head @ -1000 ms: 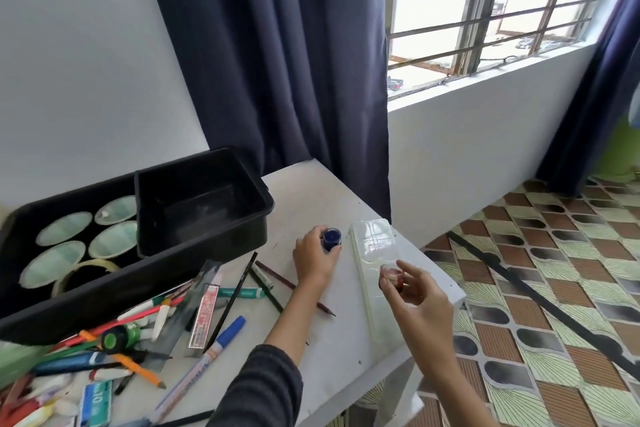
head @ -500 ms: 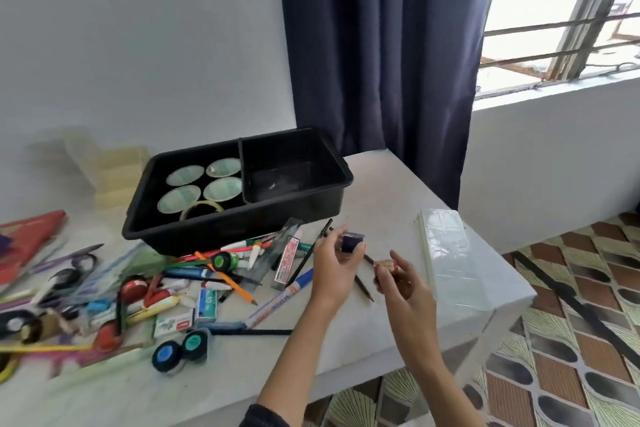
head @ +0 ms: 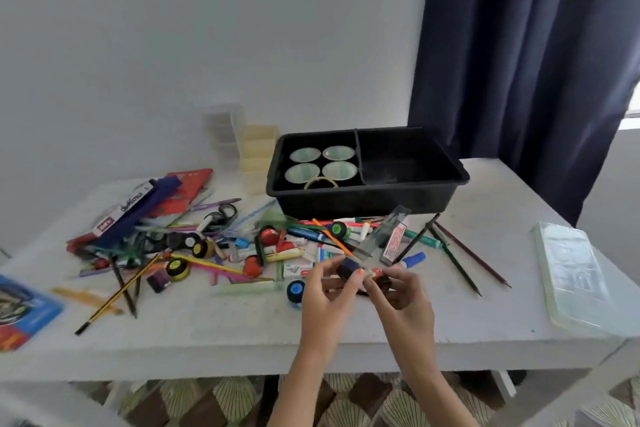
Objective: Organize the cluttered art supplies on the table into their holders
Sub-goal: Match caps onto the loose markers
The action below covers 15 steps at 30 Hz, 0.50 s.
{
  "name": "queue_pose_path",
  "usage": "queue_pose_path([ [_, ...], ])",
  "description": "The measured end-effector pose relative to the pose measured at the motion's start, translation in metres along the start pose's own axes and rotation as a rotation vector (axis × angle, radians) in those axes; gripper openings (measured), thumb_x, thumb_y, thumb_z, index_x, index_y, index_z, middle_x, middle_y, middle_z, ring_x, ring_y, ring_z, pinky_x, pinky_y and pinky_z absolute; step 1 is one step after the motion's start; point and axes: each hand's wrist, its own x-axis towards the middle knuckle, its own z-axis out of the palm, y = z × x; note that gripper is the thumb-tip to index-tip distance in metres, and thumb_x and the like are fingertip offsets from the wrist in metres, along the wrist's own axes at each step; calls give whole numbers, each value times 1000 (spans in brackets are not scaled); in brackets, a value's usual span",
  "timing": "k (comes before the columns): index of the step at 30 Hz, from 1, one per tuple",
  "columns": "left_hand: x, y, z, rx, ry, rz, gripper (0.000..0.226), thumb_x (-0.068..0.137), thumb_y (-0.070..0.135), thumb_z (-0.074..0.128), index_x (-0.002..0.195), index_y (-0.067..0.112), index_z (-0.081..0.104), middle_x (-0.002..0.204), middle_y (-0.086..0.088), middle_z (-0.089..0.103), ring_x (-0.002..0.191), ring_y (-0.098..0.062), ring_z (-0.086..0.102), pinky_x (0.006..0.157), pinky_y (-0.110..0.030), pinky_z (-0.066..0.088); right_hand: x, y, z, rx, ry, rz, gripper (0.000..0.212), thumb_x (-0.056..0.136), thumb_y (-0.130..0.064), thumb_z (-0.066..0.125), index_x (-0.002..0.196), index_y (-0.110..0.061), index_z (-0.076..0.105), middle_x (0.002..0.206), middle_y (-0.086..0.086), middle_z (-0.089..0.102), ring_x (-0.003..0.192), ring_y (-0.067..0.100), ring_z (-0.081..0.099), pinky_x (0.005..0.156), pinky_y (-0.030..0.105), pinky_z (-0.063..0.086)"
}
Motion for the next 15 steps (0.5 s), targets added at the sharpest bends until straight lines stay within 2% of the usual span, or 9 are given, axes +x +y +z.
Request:
queue_pose_path([
  [3,-8,-7,-26,28,93,36,27,83,24,69,110,22,62,108,3,64,93,0,61,73,-12,48,-12,1,18,-28,-57,-21,22,79,-23,74,98,-24,63,89,-6,67,76,6,65,69,24,54],
  [6,-15,-14,-47,198,141,103,29,86,28,65,114,28,60,111,12,55,97,9,53,75,-9,46,-22,3,32,-79,-112,-62,24,79,-20,74,99,-25,63,90,-9,67,77,4,64,68,18,52],
  [8,-20,-21,-58,291,168,134,34,85,31,65,118,30,56,111,16,51,101,9,50,81,-13,47,-26,6,39,-133,-126,-96,27,78,-18,75,100,-26,62,93,-11,66,78,4,63,68,19,52],
  [11,-25,-32,-70,405,231,202,38,82,26,69,116,29,51,106,19,51,100,13,47,80,-4,40,-31,12,49,-238,-139,-117,33,75,-19,78,101,-29,60,95,-15,65,78,4,61,68,23,52],
  [15,-25,-42,-78,488,232,235,35,82,26,70,114,24,56,106,14,54,97,-1,53,82,-12,43,-36,21,55,-392,-167,-221,36,75,-17,77,96,-38,57,94,-16,63,84,2,58,70,18,49],
])
